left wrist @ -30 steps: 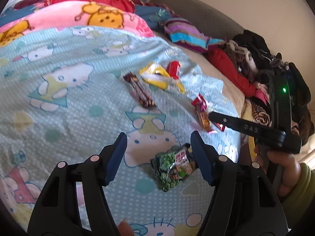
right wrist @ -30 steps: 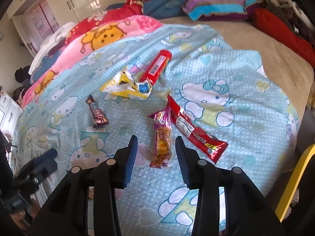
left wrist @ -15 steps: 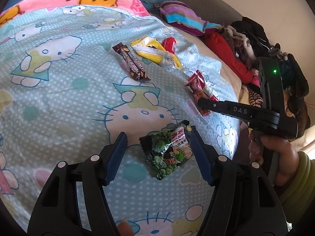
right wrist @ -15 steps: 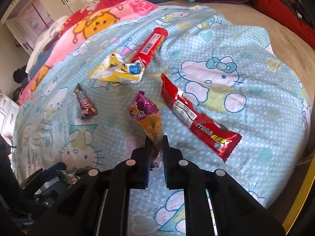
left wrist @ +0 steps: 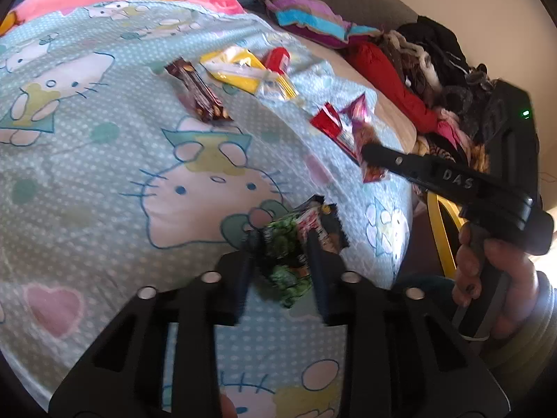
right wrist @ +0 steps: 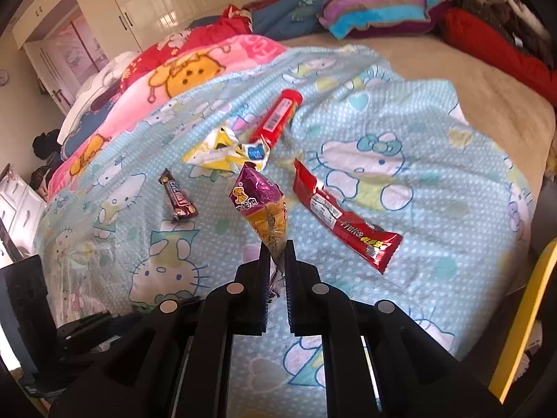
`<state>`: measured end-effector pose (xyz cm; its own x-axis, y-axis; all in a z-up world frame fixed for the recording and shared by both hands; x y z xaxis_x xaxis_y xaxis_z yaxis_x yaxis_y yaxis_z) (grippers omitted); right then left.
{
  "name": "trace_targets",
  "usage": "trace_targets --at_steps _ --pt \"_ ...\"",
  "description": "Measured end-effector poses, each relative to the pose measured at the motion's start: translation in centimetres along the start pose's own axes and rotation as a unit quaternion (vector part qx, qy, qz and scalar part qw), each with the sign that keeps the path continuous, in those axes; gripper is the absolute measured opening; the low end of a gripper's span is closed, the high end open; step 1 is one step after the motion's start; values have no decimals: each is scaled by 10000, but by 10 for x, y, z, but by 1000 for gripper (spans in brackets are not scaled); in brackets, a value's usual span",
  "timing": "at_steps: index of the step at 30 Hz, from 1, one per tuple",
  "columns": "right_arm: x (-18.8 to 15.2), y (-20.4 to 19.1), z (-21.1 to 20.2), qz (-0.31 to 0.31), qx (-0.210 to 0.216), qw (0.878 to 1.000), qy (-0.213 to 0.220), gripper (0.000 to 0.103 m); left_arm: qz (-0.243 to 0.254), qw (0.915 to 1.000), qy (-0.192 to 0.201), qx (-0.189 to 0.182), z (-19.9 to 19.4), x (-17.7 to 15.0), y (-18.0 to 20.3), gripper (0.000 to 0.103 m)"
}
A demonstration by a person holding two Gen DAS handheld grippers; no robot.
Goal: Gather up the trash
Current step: 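Grasp the green snack bag with left tool while right tool grasps purple wrapper, then carry the green snack bag and purple wrapper over the yellow bin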
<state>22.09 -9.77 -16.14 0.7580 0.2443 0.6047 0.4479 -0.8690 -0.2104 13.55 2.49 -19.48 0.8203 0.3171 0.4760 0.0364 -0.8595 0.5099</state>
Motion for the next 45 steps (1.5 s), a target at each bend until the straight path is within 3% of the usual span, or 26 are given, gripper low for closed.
trace_targets --at_steps 2,8,29,45 --pt "0 0 -8 -20 -32 9999 117 8 60 10000 -23 15 1 -1 3 11" --pt "-3 3 -30 74 -54 9993 363 8 232 9996 151 -6 -6 5 18 3" --pt "-36 26 -89 486 15 9966 667 8 462 9925 1126 -133 -59 47 74 3" --pt "-50 65 -138 801 -101 9923 938 8 823 9887 1210 -313 -61 43 130 3"
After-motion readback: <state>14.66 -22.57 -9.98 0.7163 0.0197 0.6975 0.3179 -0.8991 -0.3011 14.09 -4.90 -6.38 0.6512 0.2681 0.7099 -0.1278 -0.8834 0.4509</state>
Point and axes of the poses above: each gripper's, at about its wrist camera, not at the fingertips, and z roughly the way its jaws point, y to its right, x to its top, the point moved 8 cm from there along z, roughly the way its jaws point, and after that the axes turned 4 degrees about -z, right-handed, at the moved point
